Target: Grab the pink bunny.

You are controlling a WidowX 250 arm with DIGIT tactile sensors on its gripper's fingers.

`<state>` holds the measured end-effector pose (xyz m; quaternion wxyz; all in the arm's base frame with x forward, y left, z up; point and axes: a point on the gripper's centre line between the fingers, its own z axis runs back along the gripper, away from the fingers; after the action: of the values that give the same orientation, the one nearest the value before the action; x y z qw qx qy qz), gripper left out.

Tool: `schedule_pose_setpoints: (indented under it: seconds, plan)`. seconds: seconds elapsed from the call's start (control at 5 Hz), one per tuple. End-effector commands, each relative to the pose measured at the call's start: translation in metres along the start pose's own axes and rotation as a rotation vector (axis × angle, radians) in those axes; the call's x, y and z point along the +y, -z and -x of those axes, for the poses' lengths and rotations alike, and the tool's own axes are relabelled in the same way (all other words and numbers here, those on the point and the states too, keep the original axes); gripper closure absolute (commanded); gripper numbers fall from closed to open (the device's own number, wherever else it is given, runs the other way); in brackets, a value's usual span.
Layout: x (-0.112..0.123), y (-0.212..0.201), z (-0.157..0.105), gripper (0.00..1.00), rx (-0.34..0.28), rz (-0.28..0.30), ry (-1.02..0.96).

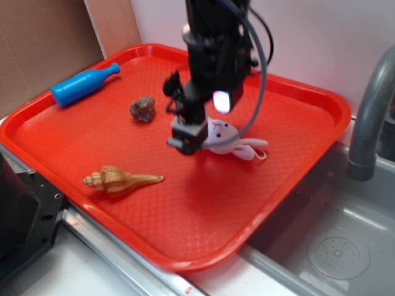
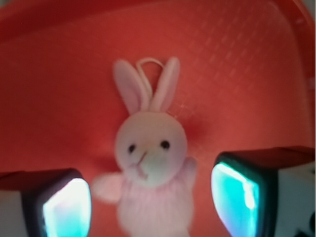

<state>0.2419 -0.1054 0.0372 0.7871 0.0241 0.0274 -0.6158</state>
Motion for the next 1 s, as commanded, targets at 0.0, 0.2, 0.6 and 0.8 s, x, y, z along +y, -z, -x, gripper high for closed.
schedule_pose_setpoints:
  seconds: [0.0, 0.2, 0.6, 0.8]
  plan:
    - [0.009, 0.015, -0.017, 1.0, -0.021, 0.078, -0.058]
    - [0.017, -0.006, -0.012, 1.0, 0.0, 0.043, -0.121]
    - [-0.028, -0.089, 0.028, 1.0, -0.108, -0.074, -0.377]
    - [-0.043, -0.105, 0.04, 1.0, -0.104, -0.062, -0.528]
